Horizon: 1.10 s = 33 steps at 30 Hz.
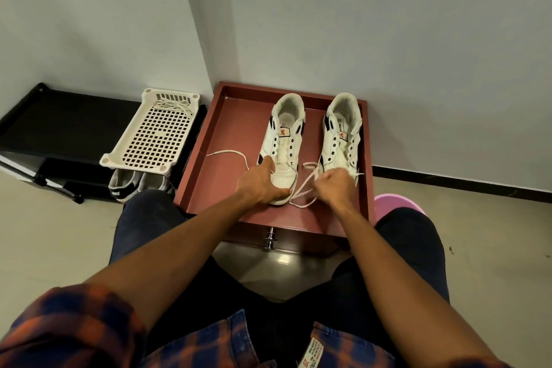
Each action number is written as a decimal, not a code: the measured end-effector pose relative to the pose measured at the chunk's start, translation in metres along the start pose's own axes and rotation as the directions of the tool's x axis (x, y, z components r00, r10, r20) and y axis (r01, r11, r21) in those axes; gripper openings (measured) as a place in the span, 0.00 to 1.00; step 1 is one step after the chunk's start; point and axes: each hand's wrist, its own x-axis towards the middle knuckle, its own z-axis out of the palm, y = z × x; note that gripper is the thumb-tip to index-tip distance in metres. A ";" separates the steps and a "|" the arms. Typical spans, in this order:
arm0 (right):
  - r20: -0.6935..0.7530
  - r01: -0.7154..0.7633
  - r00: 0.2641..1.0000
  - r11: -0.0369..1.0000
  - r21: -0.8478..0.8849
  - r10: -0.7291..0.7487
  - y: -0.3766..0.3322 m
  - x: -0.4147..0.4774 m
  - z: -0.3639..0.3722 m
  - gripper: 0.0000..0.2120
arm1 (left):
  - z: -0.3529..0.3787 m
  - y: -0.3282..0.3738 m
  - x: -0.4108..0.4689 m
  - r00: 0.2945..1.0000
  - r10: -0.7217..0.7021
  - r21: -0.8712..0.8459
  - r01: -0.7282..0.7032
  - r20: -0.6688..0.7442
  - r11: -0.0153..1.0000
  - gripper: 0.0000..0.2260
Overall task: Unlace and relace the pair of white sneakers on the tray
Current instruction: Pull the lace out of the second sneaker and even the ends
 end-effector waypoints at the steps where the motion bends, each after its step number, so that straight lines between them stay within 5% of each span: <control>1: -0.091 0.020 0.996 0.997 0.073 -0.014 -0.003 0.003 -0.012 0.08 | 0.000 -0.001 0.001 1.000 0.005 -0.010 -0.005 0.011 1.000 0.28; 5: -0.302 0.095 0.953 0.948 0.304 0.001 -0.006 0.014 -0.038 0.06 | -0.006 -0.007 0.005 0.999 0.002 -0.011 -0.001 0.052 1.000 0.27; 10: -0.415 0.118 0.904 0.868 0.482 0.107 -0.013 0.020 -0.046 0.05 | -0.015 -0.005 0.004 0.997 0.059 0.145 -0.065 0.041 0.987 0.22; 14: -0.479 0.191 0.865 0.781 0.595 0.153 -0.018 0.028 -0.054 0.05 | -0.017 -0.007 0.004 0.996 0.054 0.105 -0.061 0.064 0.993 0.21; 17: -0.312 0.135 0.948 0.968 0.210 -0.064 -0.017 0.029 -0.056 0.13 | -0.020 -0.018 0.004 0.990 0.127 -0.054 -0.123 0.065 0.991 0.14; 19: -0.135 0.157 0.973 0.963 -0.218 -0.189 -0.015 0.019 -0.047 0.27 | -0.027 -0.029 0.004 0.979 0.202 -0.150 -0.195 0.030 0.969 0.07; 20: -0.090 0.220 0.962 0.929 -0.299 -0.257 -0.018 0.012 -0.039 0.29 | -0.031 -0.035 0.004 0.973 0.230 -0.162 -0.227 -0.004 0.960 0.05; 23: 0.060 0.455 0.885 0.833 -0.315 -0.461 -0.032 -0.011 -0.004 0.23 | -0.043 -0.046 0.002 0.965 0.245 -0.158 -0.256 -0.089 0.954 0.09; 27: 0.226 0.565 0.825 0.747 -0.350 -0.518 -0.048 -0.028 0.046 0.21 | -0.058 -0.052 0.008 0.982 0.163 -0.130 -0.175 -0.098 0.976 0.09; 33: 0.125 0.510 0.847 0.724 -0.464 -0.516 -0.050 -0.037 0.092 0.32 | -0.065 -0.051 0.015 0.992 0.119 0.108 -0.114 -0.039 0.988 0.09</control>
